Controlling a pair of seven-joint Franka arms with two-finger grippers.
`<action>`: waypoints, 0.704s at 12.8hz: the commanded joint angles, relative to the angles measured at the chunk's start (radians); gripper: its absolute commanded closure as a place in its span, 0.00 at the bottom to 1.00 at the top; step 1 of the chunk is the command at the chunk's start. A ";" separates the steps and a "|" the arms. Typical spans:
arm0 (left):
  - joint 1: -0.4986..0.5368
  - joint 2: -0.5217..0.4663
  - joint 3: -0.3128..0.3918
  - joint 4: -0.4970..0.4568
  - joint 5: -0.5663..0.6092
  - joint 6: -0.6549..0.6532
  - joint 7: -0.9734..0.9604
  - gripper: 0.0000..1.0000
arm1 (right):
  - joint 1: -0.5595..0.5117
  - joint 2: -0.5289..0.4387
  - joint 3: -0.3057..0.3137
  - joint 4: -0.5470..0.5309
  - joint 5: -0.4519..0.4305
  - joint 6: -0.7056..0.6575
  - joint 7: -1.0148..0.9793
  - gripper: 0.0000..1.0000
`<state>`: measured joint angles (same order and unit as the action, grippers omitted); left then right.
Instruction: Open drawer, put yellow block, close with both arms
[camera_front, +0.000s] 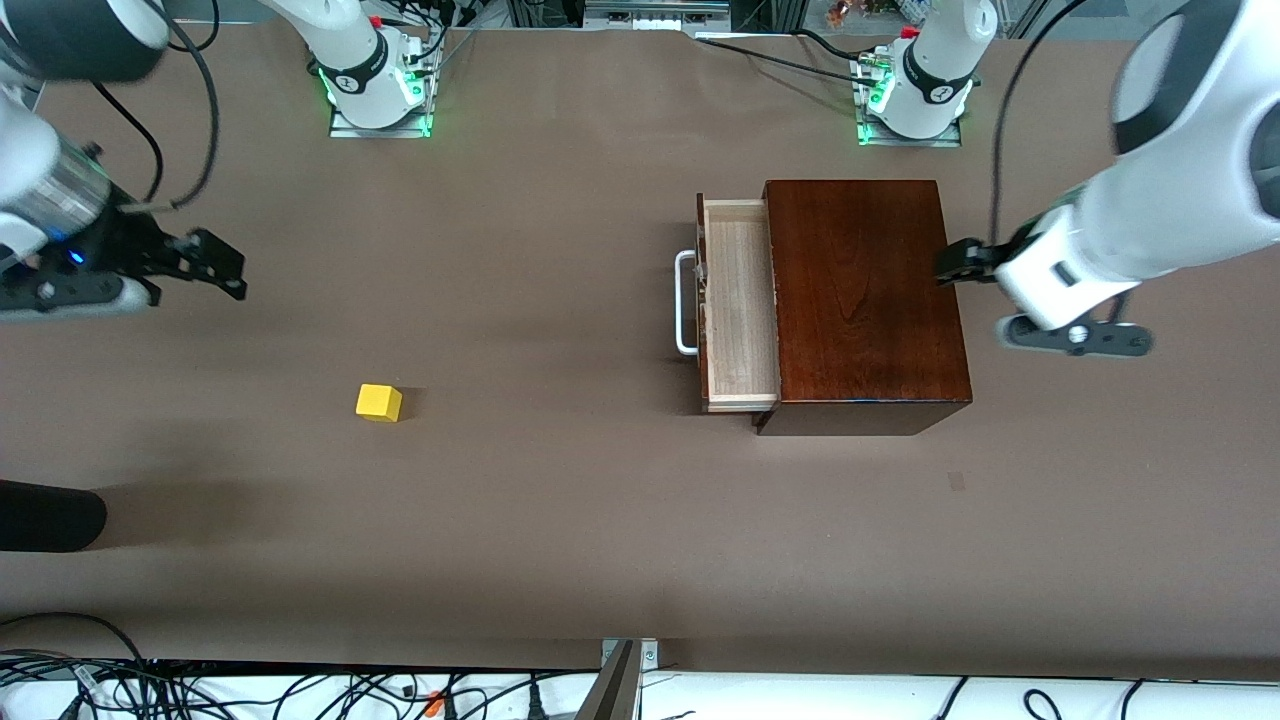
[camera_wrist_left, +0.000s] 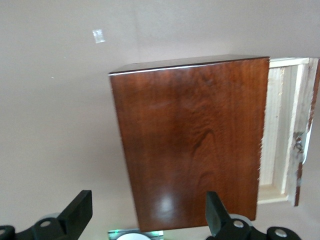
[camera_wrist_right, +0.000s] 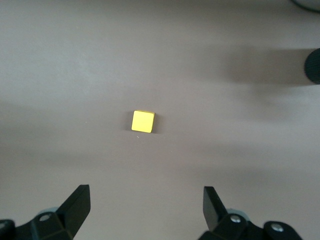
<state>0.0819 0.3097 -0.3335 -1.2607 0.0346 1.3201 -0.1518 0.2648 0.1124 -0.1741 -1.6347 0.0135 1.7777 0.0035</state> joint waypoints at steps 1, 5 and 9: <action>-0.014 -0.113 0.147 -0.130 -0.050 0.008 0.174 0.00 | -0.001 0.074 0.005 0.029 -0.015 0.014 -0.005 0.00; -0.102 -0.350 0.295 -0.466 -0.070 0.304 0.261 0.00 | 0.010 0.248 0.010 0.020 -0.001 0.083 -0.005 0.00; -0.109 -0.338 0.294 -0.447 -0.068 0.298 0.224 0.00 | 0.051 0.328 0.012 -0.126 0.016 0.355 0.082 0.00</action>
<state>-0.0184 -0.0274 -0.0524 -1.7008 -0.0259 1.6081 0.0807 0.3072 0.4467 -0.1622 -1.6792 0.0192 2.0294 0.0436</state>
